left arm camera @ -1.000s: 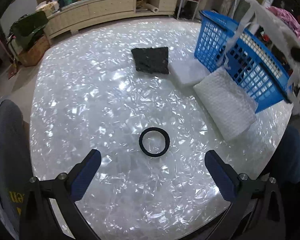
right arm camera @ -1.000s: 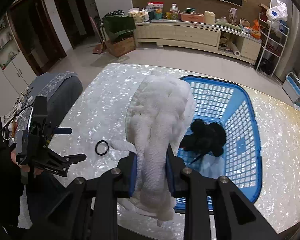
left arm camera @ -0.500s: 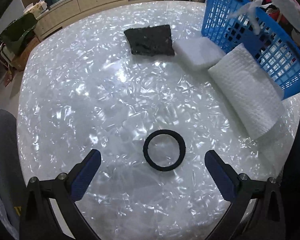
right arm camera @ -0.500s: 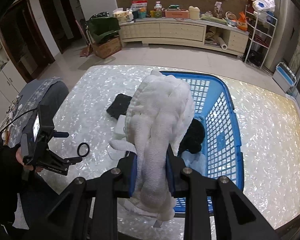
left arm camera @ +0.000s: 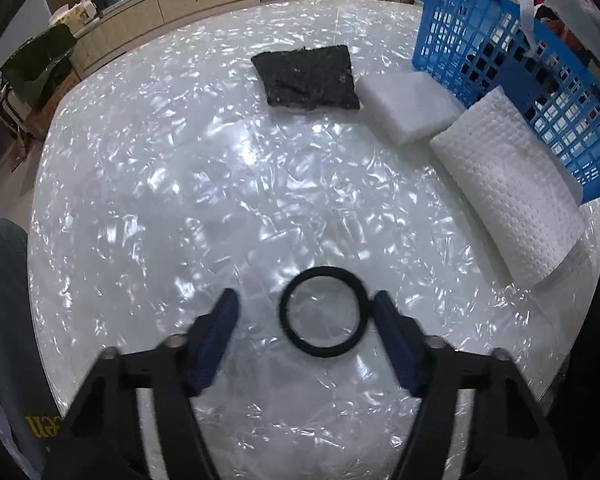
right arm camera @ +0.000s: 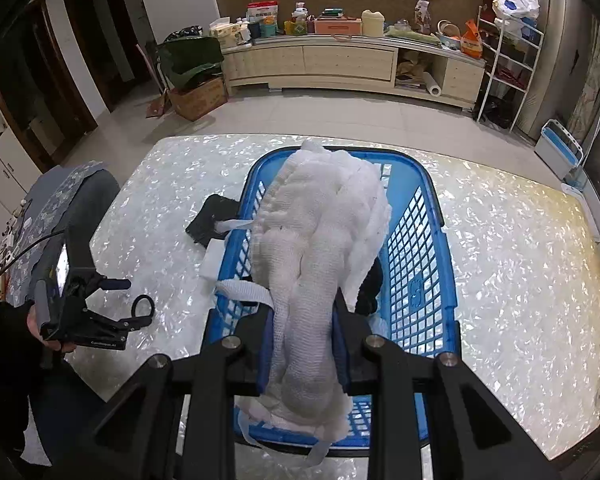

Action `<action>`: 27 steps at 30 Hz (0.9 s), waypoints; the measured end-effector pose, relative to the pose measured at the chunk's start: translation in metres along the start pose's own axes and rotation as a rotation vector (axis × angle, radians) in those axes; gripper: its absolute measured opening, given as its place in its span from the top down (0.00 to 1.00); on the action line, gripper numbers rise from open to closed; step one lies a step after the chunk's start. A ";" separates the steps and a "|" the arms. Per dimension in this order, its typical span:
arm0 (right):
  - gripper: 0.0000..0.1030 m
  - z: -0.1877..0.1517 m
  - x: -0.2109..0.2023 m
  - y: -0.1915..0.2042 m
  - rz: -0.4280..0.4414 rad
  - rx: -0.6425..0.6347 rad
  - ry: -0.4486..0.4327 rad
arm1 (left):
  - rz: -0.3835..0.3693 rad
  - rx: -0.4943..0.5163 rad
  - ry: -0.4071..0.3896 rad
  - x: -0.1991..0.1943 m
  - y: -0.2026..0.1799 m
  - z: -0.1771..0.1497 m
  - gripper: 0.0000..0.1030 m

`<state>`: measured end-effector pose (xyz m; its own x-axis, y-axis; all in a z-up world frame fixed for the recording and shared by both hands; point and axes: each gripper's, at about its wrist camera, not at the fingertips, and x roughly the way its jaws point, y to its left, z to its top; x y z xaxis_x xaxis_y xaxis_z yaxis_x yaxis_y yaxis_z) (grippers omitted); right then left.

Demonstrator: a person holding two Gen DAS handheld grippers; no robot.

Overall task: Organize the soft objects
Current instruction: 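Carry the white towel into the basket while left grasps the black rubber ring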

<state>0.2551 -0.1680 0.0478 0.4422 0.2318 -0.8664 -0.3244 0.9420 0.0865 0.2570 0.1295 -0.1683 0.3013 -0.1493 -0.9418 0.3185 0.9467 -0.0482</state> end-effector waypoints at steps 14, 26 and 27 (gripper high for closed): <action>0.77 -0.010 0.039 -0.036 -0.130 0.062 0.135 | -0.058 -0.032 -0.018 -0.011 -0.001 -0.004 0.94; 0.76 -0.025 0.077 -0.049 -0.147 0.100 0.326 | -0.077 -0.024 -0.054 -0.028 -0.008 -0.009 0.94; 0.76 -0.025 0.079 -0.049 -0.147 0.100 0.333 | -0.075 -0.022 -0.057 -0.032 -0.009 -0.009 0.94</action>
<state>0.2848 -0.2016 -0.0370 0.1768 0.0168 -0.9841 -0.1873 0.9822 -0.0169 0.2362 0.1285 -0.1411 0.3278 -0.2354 -0.9150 0.3224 0.9382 -0.1259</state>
